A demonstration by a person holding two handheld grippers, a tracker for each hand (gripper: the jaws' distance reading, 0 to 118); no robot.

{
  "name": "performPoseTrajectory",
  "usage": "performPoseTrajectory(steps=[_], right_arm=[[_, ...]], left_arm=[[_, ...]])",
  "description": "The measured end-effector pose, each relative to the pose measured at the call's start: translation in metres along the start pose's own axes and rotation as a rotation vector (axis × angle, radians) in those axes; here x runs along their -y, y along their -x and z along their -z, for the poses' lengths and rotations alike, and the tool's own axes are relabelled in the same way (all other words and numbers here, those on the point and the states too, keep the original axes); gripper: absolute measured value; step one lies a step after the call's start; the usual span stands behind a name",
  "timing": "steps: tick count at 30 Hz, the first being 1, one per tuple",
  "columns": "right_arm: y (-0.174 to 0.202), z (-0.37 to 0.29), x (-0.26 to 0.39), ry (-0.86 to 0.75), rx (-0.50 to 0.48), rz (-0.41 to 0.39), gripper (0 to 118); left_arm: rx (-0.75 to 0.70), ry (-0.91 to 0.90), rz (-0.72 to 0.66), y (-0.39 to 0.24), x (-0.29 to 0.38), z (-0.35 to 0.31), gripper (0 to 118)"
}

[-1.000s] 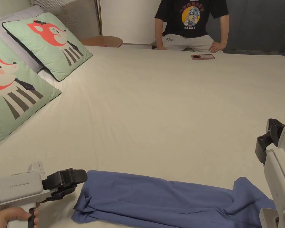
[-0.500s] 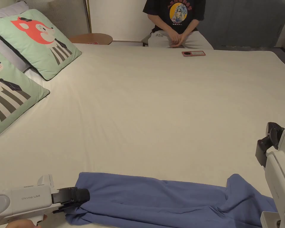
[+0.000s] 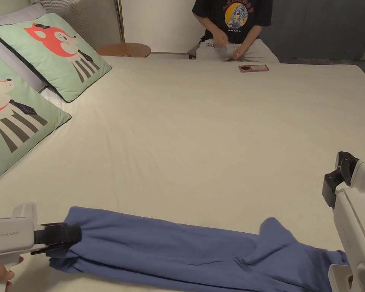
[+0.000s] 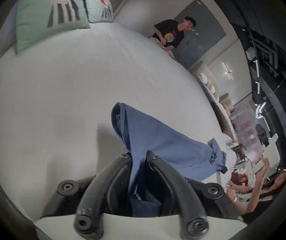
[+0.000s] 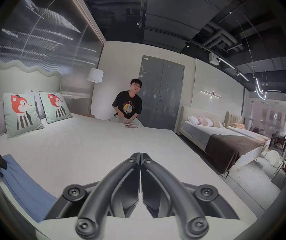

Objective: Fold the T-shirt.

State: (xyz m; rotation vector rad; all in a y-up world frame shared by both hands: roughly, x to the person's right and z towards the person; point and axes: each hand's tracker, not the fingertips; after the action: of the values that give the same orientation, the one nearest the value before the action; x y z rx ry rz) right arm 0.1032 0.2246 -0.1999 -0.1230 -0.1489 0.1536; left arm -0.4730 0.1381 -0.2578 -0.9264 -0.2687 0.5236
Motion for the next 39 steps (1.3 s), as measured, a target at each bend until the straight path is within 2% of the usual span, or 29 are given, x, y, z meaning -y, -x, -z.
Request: performPoseTrajectory(steps=[3,7,9,15,19,24,26,27,28,29,30,31,32,33,36,39], right_arm=[[-0.002,-0.002,0.000,-0.001,-0.006,0.004,1],[-0.005,-0.004,0.000,-0.002,-0.010,0.012,1],[-0.006,-0.006,0.000,-0.003,-0.011,0.011,1],[-0.015,-0.014,-0.002,-0.010,-0.011,0.009,1],[-0.025,-0.019,-0.006,-0.011,0.002,0.011,1],[-0.029,-0.023,-0.007,-0.009,0.013,0.008,1],[-0.032,-0.025,-0.007,-0.010,0.019,0.004,1],[-0.034,-0.025,-0.007,-0.010,0.021,0.004,1],[-0.036,-0.026,-0.006,-0.009,0.025,0.004,1],[-0.037,-0.026,-0.006,-0.007,0.029,0.005,1],[-0.038,-0.026,-0.006,-0.006,0.031,0.006,1],[-0.038,-0.027,-0.006,-0.005,0.034,0.007,1],[-0.038,-0.028,-0.009,-0.003,0.035,0.008,1],[-0.038,-0.029,-0.009,-0.001,0.035,0.009,1],[-0.037,-0.029,-0.008,0.001,0.033,0.010,1],[-0.035,-0.029,-0.009,0.001,0.026,0.013,1]], left_arm=[[-0.061,-0.019,0.011,-0.006,0.001,0.001,6],[-0.102,0.037,0.037,-0.053,0.008,0.027,6],[-0.062,0.037,0.114,-0.081,0.017,0.039,6],[0.011,0.128,0.215,-0.166,0.050,0.089,6],[0.071,0.169,0.207,-0.199,0.063,0.118,6],[0.066,0.210,0.237,-0.226,0.080,0.149,6],[0.060,0.228,0.236,-0.228,0.085,0.156,9],[0.054,0.230,0.245,-0.238,0.091,0.152,18],[0.045,0.231,0.252,-0.239,0.093,0.153,18],[0.044,0.234,0.255,-0.239,0.094,0.152,24],[0.059,0.238,0.252,-0.239,0.094,0.150,39],[0.076,0.237,0.243,-0.233,0.090,0.152,76],[0.097,0.235,0.238,-0.234,0.091,0.148,99],[0.123,0.200,0.227,-0.234,0.090,0.140,110],[0.145,0.098,0.214,-0.228,0.081,0.121,109],[0.049,-0.124,0.279,-0.226,0.080,0.091,109]])
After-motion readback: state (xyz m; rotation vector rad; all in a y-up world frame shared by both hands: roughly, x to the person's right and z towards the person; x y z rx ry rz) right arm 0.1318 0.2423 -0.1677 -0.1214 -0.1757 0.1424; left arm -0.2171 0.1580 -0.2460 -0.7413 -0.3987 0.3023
